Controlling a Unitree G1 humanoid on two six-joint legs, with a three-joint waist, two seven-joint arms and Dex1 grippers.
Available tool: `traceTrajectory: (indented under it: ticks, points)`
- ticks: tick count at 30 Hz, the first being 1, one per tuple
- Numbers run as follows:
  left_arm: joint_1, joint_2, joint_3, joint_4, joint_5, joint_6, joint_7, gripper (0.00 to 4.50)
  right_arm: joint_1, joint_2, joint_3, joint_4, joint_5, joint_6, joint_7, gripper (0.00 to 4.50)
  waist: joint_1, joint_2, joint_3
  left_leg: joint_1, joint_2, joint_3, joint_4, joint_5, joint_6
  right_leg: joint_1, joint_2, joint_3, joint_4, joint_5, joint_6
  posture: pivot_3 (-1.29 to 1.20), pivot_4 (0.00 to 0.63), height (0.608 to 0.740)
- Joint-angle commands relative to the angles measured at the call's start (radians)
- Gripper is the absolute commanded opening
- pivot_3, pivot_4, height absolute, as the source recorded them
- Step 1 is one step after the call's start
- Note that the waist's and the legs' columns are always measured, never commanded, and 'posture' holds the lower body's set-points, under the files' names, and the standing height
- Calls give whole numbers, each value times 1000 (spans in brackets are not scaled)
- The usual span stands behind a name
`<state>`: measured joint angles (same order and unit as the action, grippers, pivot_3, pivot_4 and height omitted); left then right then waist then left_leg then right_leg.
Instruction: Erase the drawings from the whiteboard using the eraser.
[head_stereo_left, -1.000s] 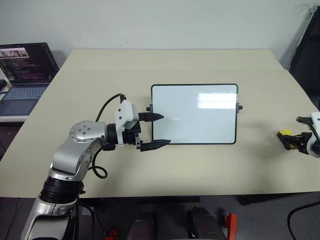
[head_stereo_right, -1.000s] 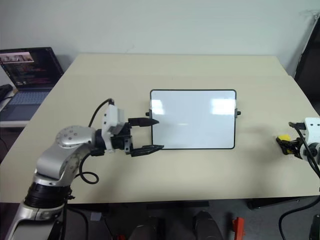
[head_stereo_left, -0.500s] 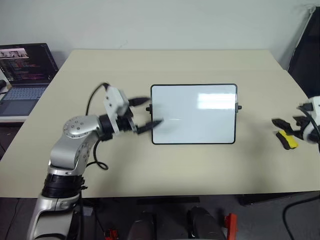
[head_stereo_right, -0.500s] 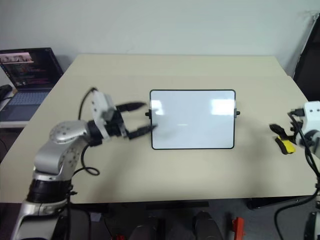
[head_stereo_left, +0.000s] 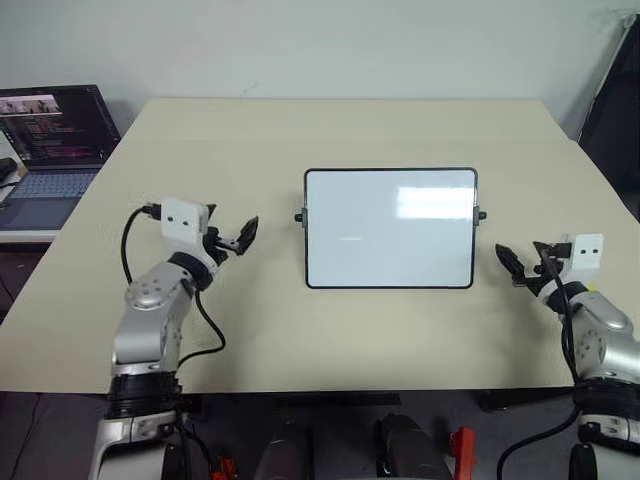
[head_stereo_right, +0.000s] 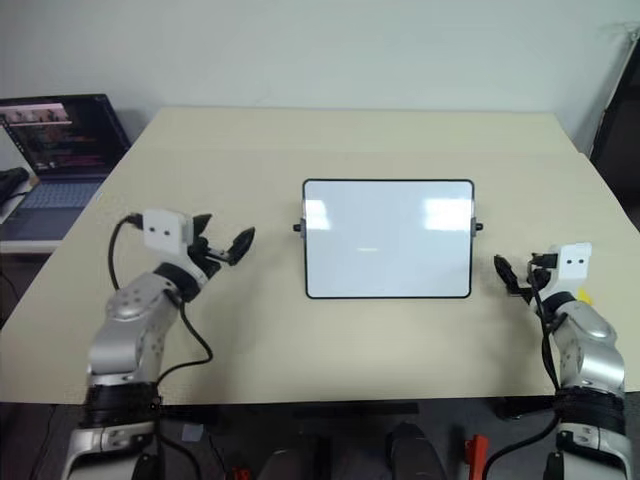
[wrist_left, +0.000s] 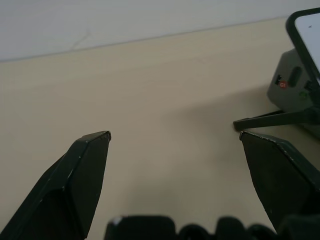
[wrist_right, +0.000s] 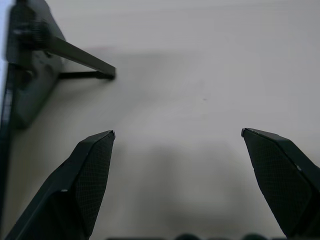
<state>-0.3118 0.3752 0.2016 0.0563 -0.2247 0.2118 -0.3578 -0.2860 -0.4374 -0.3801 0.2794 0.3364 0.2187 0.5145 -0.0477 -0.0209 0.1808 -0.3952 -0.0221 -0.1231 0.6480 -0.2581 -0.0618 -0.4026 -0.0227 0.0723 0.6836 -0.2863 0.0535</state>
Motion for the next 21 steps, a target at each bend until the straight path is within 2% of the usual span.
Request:
traceTrajectory:
  ticks: [1,9,13,21]
  points:
    - [19,-50,15,60,40,-133,71,4500,15,31,-12,-55,4,-71,-47,4459,0,0,0,0,0,0,0,0,0,0,0,0,0,0,0,0,150,740]
    - [61,-146,-46,189,145,-320,167,4500,62,140,7,-107,1,-130,-151,4459,2,1,-1,0,-1,0,1,0,0,0,0,0,1,0,0,0,150,740]
    - [67,-175,-80,193,158,-337,169,4500,78,168,19,-104,0,-150,-171,4459,5,3,-3,0,-1,0,1,0,0,0,0,0,1,0,0,0,150,740]
    - [14,-175,-77,253,141,-336,162,4500,56,185,36,-112,-7,-159,-216,4459,6,5,-4,3,-2,0,1,1,0,1,0,0,6,0,0,0,150,740]
